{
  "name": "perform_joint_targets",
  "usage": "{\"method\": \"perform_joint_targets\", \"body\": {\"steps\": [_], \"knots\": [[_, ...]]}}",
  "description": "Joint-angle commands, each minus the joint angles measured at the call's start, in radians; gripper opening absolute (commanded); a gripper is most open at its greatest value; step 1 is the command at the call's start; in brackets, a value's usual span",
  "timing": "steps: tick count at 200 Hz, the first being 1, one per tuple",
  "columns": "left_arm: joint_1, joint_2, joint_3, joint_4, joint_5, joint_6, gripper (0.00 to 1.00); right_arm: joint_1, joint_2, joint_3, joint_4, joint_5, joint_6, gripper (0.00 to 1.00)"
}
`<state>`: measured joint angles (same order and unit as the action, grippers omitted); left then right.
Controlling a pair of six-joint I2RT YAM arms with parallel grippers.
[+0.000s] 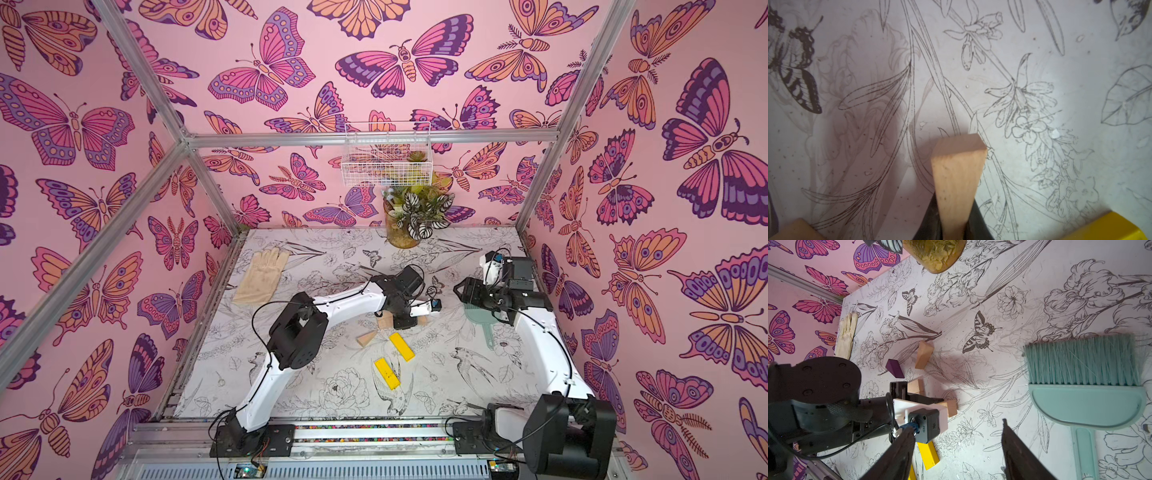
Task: Assemble a small pinwheel with building blocks
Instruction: Assemble the building block at the center of the board.
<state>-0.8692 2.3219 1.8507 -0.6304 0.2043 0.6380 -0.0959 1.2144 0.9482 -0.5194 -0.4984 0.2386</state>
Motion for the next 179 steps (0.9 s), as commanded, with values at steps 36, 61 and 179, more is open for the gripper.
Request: {"method": "perform_joint_targets", "body": {"steps": [36, 61, 179], "knots": [[-0.004, 0.007, -0.017, -0.032, -0.018, 0.001, 0.31, -0.007, 0.016, -0.003, -0.017, -0.001, -0.012, 0.70], [-0.004, 0.006, -0.006, -0.031, -0.014, -0.006, 0.40, -0.007, 0.019, 0.000, -0.022, 0.001, -0.018, 0.70], [0.060, -0.519, -0.326, 0.178, -0.151, -0.221, 0.67, 0.095, 0.100, 0.057, -0.105, 0.129, -0.193, 0.72]]}}
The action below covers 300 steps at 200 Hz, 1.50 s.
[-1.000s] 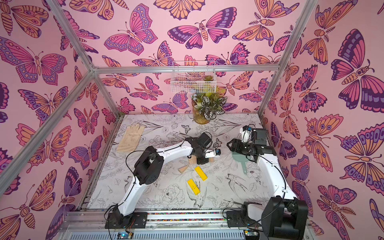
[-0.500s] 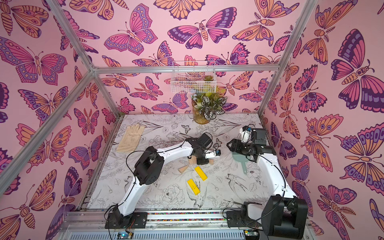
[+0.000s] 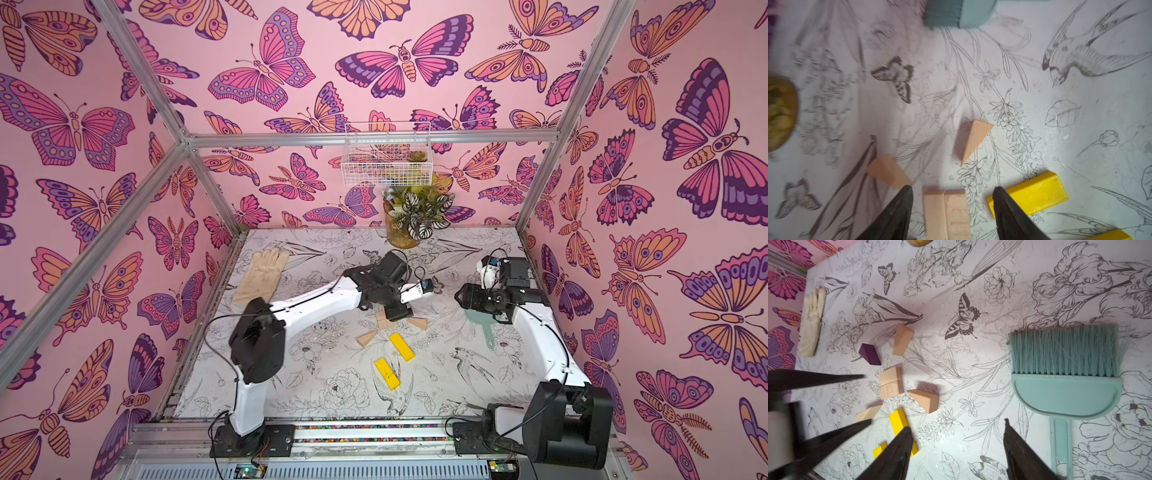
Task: Assemble a small pinwheel with building blocks
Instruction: Assemble the building block at the center of the board.
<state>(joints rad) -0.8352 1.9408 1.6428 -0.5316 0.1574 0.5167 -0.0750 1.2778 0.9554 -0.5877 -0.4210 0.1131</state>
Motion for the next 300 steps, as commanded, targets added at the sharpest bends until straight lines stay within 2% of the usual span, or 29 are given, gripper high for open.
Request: {"method": "perform_joint_targets", "body": {"steps": [1, 21, 35, 70, 106, 139, 231, 300], "knots": [[0.027, -0.145, -0.123, 0.081, -0.111, -0.105, 0.67, 0.079, 0.041, 0.052, -0.038, 0.056, -0.070, 0.72], [0.048, -0.292, -0.286, 0.144, -0.229, -0.236, 0.68, 0.192, 0.124, 0.087, -0.058, 0.132, -0.110, 0.71], [0.070, -0.391, -0.418, 0.186, -0.263, -0.329, 0.68, 0.263, 0.200, 0.117, -0.066, 0.174, -0.132, 0.71], [0.113, -0.619, -0.709, 0.296, -0.259, -0.519, 0.70, 0.396, 0.392, 0.208, -0.115, 0.266, -0.206, 0.69], [0.123, -0.763, -0.871, 0.358, -0.247, -0.628, 0.71, 0.466, 0.514, 0.291, -0.175, 0.346, -0.246, 0.67], [0.123, -0.769, -0.909, 0.371, -0.224, -0.653, 0.72, 0.492, 0.549, 0.312, -0.199, 0.348, -0.256, 0.64], [0.122, -0.743, -0.908, 0.372, -0.197, -0.657, 0.77, 0.529, 0.585, 0.304, -0.213, 0.321, -0.270, 0.47], [0.120, -0.732, -0.904, 0.374, -0.186, -0.656, 0.80, 0.545, 0.592, 0.301, -0.206, 0.312, -0.297, 0.38]]}}
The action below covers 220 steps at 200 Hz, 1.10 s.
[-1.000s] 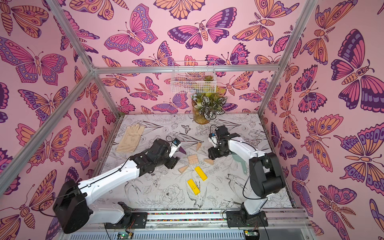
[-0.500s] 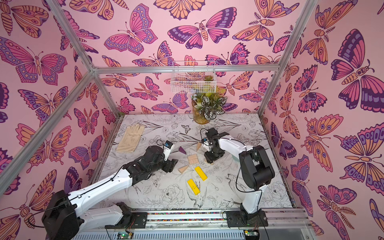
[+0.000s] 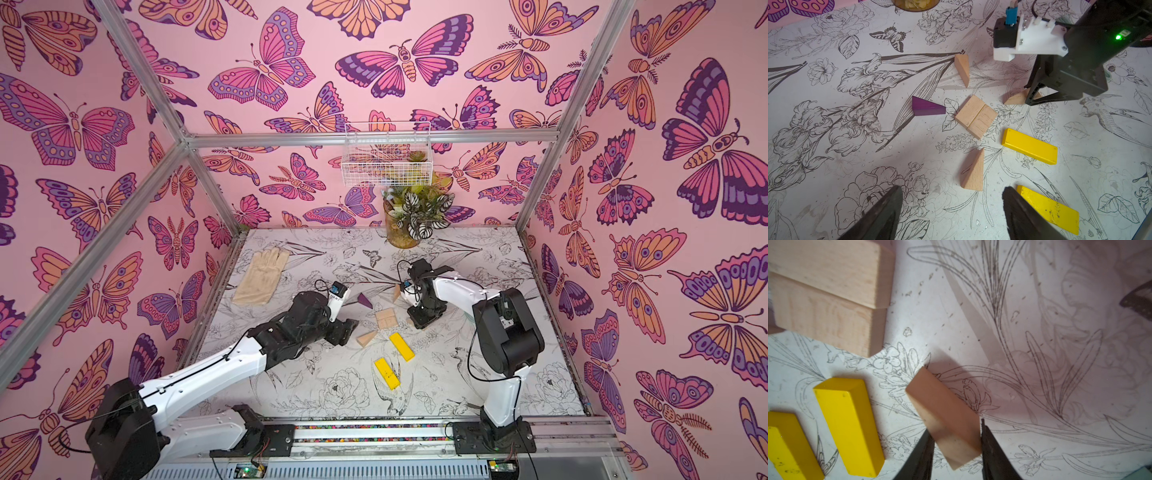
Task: Assemble a small pinwheel with building blocks
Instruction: Assemble the building block at the center of the board.
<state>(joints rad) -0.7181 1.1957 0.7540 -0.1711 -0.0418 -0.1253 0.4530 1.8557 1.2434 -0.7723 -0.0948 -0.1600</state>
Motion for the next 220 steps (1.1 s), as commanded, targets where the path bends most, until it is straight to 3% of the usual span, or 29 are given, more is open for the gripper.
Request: {"method": "perform_joint_targets", "body": {"steps": [1, 174, 220], "knots": [[0.003, 0.013, -0.015, 0.013, 0.014, -0.014, 0.80, 0.018, 0.014, 0.013, -0.021, -0.014, -0.025, 0.38], [0.000, 0.021, -0.019, 0.015, 0.011, -0.019, 0.85, 0.046, 0.005, 0.004, -0.024, 0.014, -0.073, 0.37], [-0.002, 0.022, -0.019, 0.016, 0.012, -0.019, 0.86, 0.045, 0.002, 0.005, -0.016, 0.059, -0.061, 0.42]]}}
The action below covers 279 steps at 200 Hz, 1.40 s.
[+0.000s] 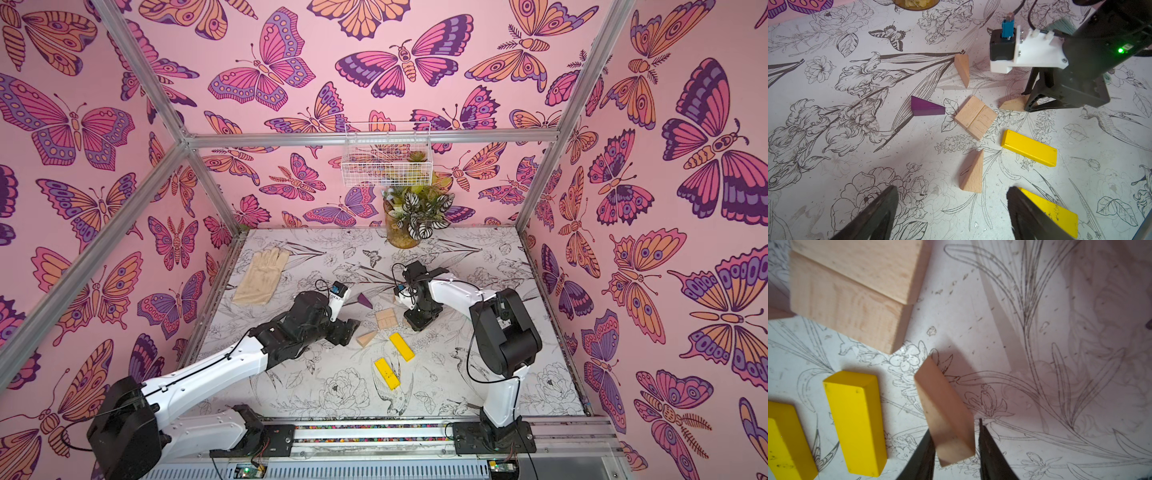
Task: Assemble a small pinwheel with building blocks
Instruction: Assemble the building block at the center of the board.
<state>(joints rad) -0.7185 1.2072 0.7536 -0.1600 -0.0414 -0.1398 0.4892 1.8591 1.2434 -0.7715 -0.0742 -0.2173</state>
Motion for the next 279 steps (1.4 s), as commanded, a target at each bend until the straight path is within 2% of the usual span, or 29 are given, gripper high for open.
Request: {"method": "perform_joint_targets", "body": {"steps": [1, 31, 76, 113, 168, 201, 233, 260, 279], "knots": [[-0.001, 0.012, -0.019, 0.005, 0.012, -0.005, 0.86, 0.008, -0.001, 0.005, -0.017, 0.039, -0.004, 0.43], [-0.001, 0.012, -0.018, 0.007, 0.011, -0.008, 0.86, 0.009, -0.003, 0.004, -0.015, 0.044, -0.001, 0.46], [-0.001, 0.010, -0.020, 0.008, 0.009, -0.008, 0.87, 0.008, -0.013, 0.001, -0.008, 0.062, 0.004, 0.47], [-0.001, 0.010, -0.020, 0.007, 0.006, -0.015, 0.88, 0.009, -0.028, -0.002, -0.010, 0.023, 0.004, 0.47], [0.003, -0.007, -0.024, 0.026, -0.028, -0.063, 0.90, 0.056, -0.188, -0.028, -0.028, 0.003, 0.064, 0.52], [0.024, -0.017, -0.025, 0.028, -0.054, -0.119, 0.92, 0.155, -0.278, -0.074, -0.005, 0.025, 0.189, 0.54], [0.035, -0.019, -0.031, 0.027, -0.044, -0.145, 0.92, 0.292, -0.262, -0.146, 0.081, 0.113, 0.368, 0.54], [0.036, -0.030, -0.038, 0.027, -0.029, -0.154, 0.92, 0.311, -0.231, -0.217, 0.179, 0.152, 0.539, 0.54], [0.036, -0.039, -0.049, 0.027, -0.024, -0.162, 0.92, 0.315, -0.206, -0.232, 0.218, 0.178, 0.592, 0.54]]}}
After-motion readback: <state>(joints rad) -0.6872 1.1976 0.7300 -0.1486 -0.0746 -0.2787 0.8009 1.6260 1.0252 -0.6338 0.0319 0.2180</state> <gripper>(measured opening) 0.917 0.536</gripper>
